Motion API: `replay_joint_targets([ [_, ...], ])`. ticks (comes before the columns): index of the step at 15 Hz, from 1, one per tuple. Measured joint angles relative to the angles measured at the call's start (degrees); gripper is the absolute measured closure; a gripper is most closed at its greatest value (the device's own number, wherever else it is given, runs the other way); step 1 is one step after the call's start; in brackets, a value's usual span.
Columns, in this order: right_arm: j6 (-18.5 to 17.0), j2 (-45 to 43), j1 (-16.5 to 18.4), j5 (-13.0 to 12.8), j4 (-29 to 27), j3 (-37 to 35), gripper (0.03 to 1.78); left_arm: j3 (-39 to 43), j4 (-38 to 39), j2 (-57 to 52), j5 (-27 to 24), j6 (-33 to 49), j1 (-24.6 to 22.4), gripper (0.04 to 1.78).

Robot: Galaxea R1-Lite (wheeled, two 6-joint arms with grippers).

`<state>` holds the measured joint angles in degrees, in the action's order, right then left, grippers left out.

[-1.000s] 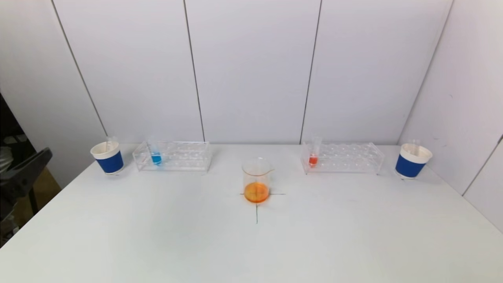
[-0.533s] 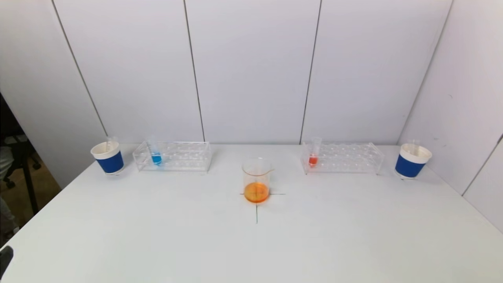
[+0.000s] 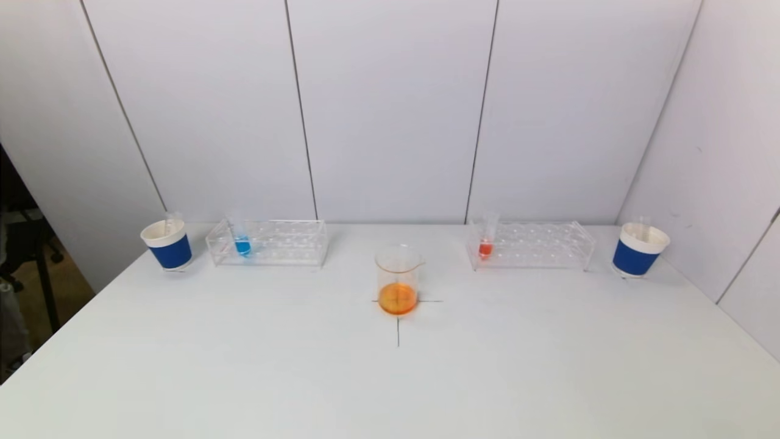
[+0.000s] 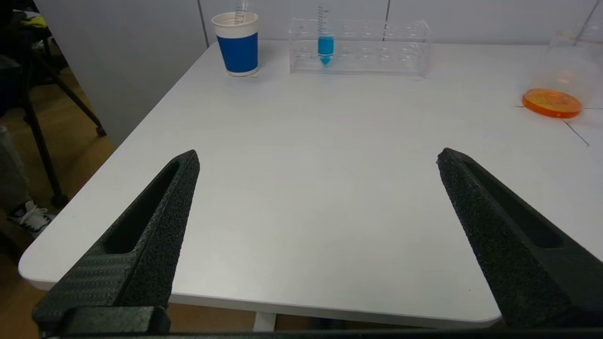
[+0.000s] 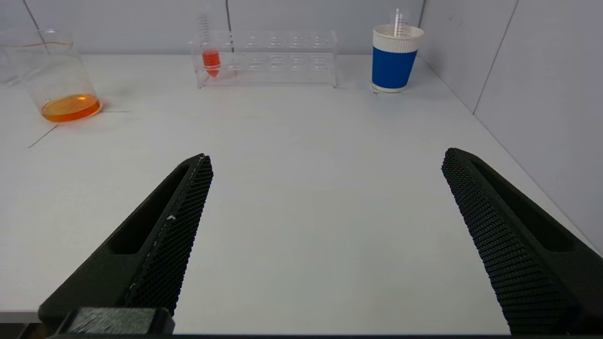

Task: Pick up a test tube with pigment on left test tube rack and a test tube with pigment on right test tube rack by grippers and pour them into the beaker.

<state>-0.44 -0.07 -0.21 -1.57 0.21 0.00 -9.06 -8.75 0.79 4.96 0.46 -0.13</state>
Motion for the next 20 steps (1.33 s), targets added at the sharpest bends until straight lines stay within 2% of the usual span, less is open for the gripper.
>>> replay_joint_targets([
  [2, 0.0, 0.0, 0.0, 0.01, -0.02, 0.0, 0.04, 2.8, 0.62, -0.68, -0.56, -0.05, 0.0, 0.06],
  [6, 0.0, 0.0, 0.0, 0.01, -0.05, 0.0, 0.04, 5.71, 1.6, -0.93, -4.83, -0.88, 0.02, 0.06],
  [20, 0.0, 0.0, 0.0, 0.01, -0.02, 0.0, 0.04, 6.17, 1.79, -0.93, -4.45, -0.05, 0.0, 0.06],
])
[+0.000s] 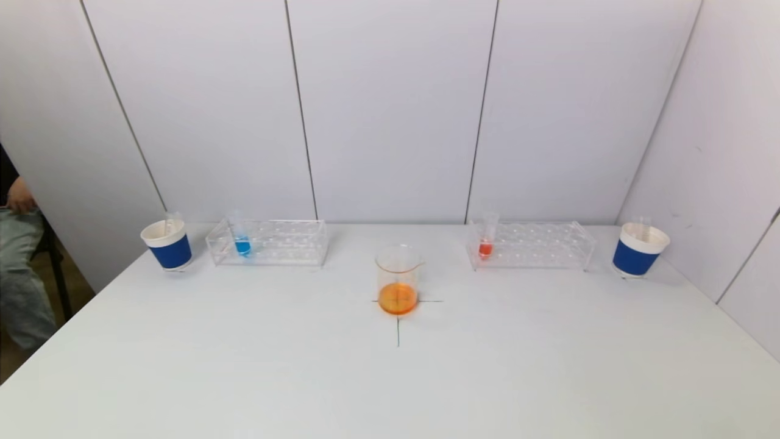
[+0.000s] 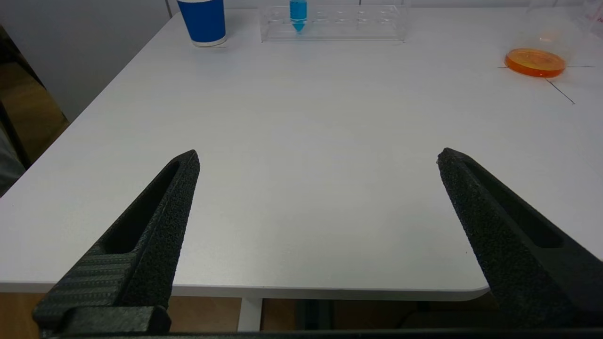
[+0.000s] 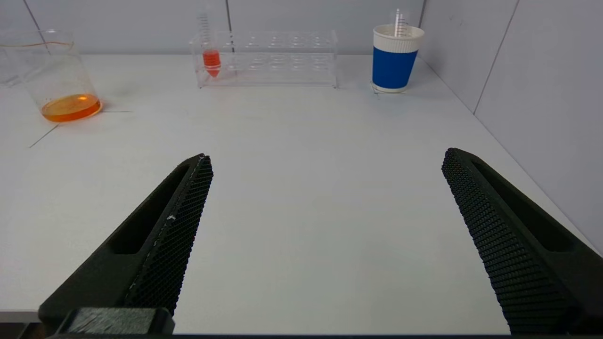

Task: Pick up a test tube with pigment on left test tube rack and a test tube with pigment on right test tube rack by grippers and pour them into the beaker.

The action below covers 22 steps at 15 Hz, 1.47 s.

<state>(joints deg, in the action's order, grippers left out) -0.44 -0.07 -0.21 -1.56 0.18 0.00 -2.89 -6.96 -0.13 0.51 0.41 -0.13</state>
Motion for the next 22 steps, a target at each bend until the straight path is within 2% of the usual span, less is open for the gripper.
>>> replay_joint_targets([
  [22, 0.0, 0.0, 0.02, -0.01, 0.02, 0.0, 0.04, 0.0, -0.04, 0.02, 0.0, 0.0, 0.0, 0.06],
])
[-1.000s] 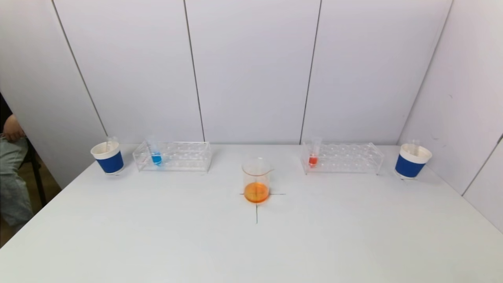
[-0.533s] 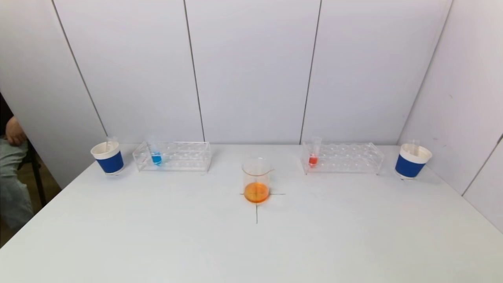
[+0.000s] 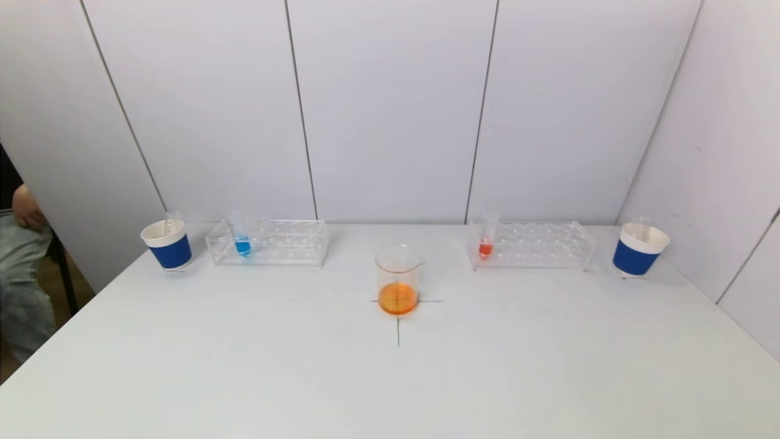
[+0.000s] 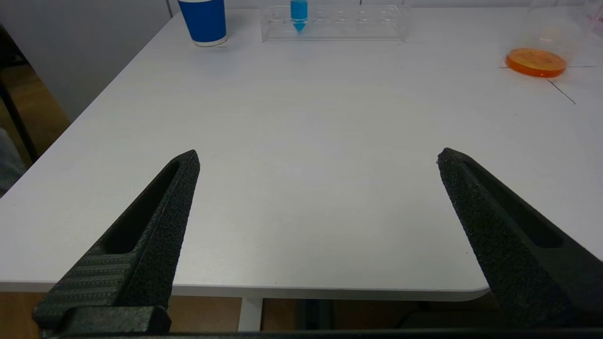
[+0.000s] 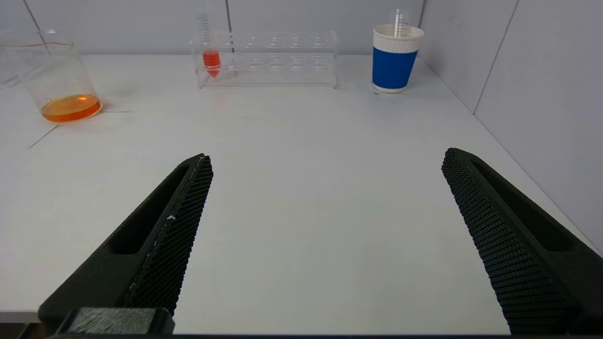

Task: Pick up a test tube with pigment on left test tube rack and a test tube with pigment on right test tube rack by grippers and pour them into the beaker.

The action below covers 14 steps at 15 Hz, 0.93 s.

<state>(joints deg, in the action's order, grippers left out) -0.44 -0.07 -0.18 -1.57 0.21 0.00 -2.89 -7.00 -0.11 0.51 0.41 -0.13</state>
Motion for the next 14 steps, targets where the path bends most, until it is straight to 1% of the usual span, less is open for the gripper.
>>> replay_joint_targets([
  [8, 0.0, 0.0, 0.05, 0.0, -0.02, 0.0, 0.04, 0.0, 0.0, 0.01, -0.02, 0.0, 0.0, 0.06],
  [10, 0.77, 0.0, 0.09, 0.09, -0.13, 0.0, 0.04, 0.0, -0.02, 0.01, 0.0, 0.0, 0.0, 0.06],
  [14, -0.41, 0.0, 0.09, 0.01, 0.0, 0.0, 0.04, 0.0, 0.0, 0.01, 0.0, 0.02, 0.0, 0.06],
])
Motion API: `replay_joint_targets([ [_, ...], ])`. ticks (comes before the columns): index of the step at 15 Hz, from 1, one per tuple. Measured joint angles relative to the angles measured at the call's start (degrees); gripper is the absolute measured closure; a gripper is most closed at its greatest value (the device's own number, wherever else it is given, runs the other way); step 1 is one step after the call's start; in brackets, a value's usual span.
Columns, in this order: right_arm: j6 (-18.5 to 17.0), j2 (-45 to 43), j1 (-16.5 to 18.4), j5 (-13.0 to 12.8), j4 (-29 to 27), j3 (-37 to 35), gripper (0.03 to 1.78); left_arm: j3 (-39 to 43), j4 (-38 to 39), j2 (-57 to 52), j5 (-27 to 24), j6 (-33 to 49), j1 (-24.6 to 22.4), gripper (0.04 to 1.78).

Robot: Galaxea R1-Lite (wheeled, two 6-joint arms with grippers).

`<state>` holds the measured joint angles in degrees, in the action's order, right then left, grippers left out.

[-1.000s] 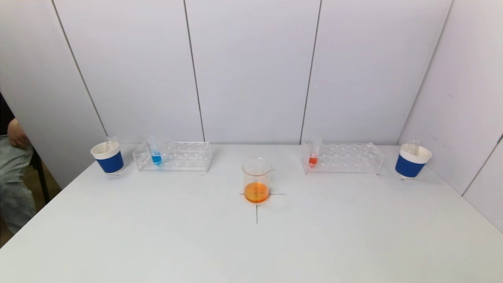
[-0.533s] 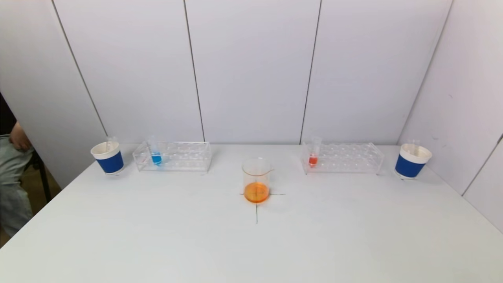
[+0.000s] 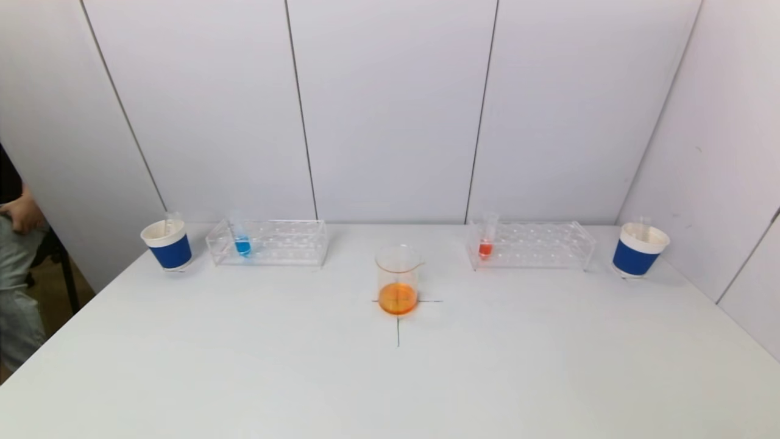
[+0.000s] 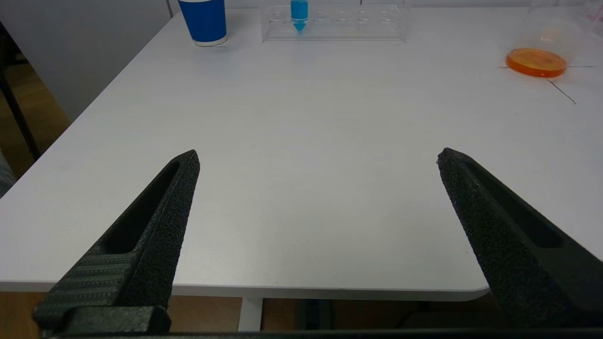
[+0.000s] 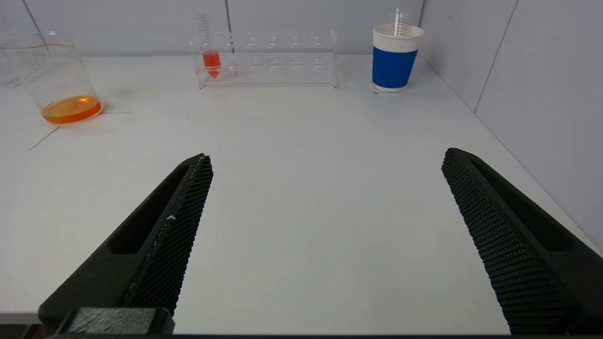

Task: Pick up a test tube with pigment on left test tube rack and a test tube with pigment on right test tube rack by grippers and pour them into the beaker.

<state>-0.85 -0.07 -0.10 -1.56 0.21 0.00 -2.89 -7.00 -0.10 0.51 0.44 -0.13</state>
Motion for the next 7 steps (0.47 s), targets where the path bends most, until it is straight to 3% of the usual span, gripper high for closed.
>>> replay_joint_targets([
  [7, -0.68, 0.0, 0.0, 0.0, -0.05, 0.0, 0.04, 0.0, 0.0, 0.02, -0.02, -0.02, -0.02, 0.06],
])
